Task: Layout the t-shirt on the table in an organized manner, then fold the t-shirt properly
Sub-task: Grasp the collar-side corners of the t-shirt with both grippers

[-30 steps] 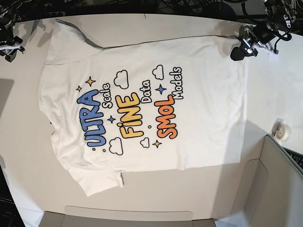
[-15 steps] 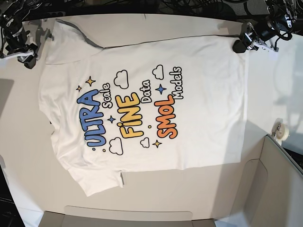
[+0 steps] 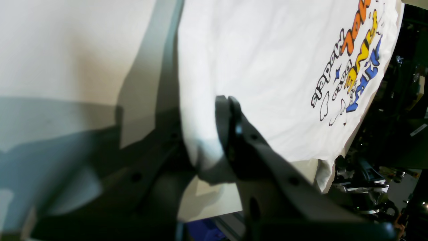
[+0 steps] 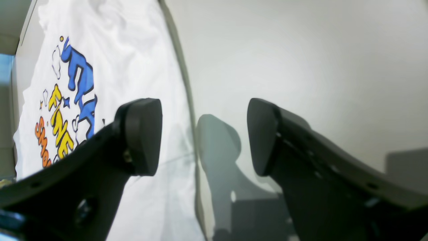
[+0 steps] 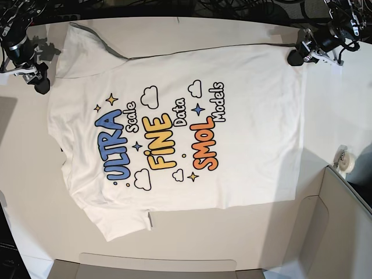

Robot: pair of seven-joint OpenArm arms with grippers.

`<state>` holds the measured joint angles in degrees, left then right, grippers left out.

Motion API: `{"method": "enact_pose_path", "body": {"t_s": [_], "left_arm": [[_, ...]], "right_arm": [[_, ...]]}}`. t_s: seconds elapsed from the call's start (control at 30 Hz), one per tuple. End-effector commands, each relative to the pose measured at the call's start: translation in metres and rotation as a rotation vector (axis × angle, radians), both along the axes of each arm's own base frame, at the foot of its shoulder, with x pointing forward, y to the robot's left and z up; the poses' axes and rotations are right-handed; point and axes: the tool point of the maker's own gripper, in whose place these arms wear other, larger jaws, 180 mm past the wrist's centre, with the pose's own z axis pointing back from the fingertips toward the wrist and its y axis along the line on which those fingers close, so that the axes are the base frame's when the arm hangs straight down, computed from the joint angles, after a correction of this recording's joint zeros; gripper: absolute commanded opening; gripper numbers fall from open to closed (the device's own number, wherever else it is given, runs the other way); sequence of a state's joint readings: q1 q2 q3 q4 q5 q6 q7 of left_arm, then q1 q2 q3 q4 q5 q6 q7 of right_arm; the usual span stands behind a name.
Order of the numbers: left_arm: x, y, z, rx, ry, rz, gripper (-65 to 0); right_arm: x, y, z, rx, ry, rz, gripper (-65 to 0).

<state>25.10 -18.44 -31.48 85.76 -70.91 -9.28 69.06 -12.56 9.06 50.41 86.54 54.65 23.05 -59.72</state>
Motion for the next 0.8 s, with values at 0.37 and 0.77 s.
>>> {"method": "enact_pose_path", "body": {"t_s": [0.37, 0.77], "left_arm": [[0.000, 0.008, -0.002, 0.050, 0.031, -0.016, -63.3], [0.000, 0.008, -0.002, 0.050, 0.031, -0.016, -63.3]], "right_arm": [[0.003, 0.048, -0.024, 0.051, 0.079, 0.127, -24.4], [-0.010, 0.086, -0.046, 0.077, 0.156, 0.216, -24.4]]}}
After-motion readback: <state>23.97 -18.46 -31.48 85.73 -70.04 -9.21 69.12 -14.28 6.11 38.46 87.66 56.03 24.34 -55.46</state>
